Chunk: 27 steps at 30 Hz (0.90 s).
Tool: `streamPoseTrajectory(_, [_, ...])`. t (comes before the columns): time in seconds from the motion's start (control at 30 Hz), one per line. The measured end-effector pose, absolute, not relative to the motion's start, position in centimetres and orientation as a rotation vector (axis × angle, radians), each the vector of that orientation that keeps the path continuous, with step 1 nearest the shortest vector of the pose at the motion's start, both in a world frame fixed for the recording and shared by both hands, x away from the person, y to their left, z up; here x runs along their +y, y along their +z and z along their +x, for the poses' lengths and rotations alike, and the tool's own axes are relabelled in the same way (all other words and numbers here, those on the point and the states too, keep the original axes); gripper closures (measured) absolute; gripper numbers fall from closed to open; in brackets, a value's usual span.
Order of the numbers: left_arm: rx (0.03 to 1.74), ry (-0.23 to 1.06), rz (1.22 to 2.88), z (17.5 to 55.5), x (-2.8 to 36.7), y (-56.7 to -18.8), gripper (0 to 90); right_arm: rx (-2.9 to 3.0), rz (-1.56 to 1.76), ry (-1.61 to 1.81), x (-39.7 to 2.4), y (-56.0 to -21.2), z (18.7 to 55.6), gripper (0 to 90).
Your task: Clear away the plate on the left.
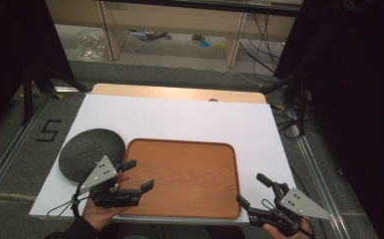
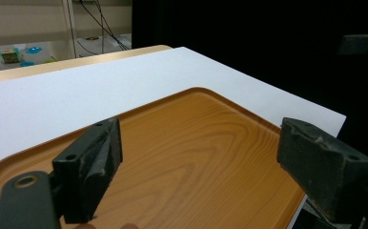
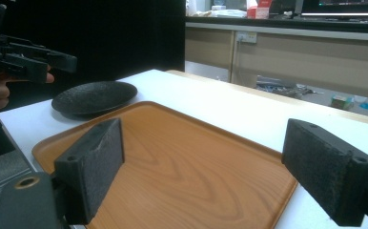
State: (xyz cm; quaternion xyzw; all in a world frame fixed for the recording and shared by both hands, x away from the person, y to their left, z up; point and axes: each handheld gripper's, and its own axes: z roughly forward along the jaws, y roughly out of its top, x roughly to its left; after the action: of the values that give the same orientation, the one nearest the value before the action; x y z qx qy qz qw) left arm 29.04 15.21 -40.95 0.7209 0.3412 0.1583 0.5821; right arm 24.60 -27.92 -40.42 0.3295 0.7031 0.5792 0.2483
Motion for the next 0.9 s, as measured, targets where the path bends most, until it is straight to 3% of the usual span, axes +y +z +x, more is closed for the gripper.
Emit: streamPoseTrajectory(0.9, [0.885,0.351,1.640,29.9,16.7,-41.0,15.5,1.926,0.890,1.577,-27.8,-40.4,24.5,15.5])
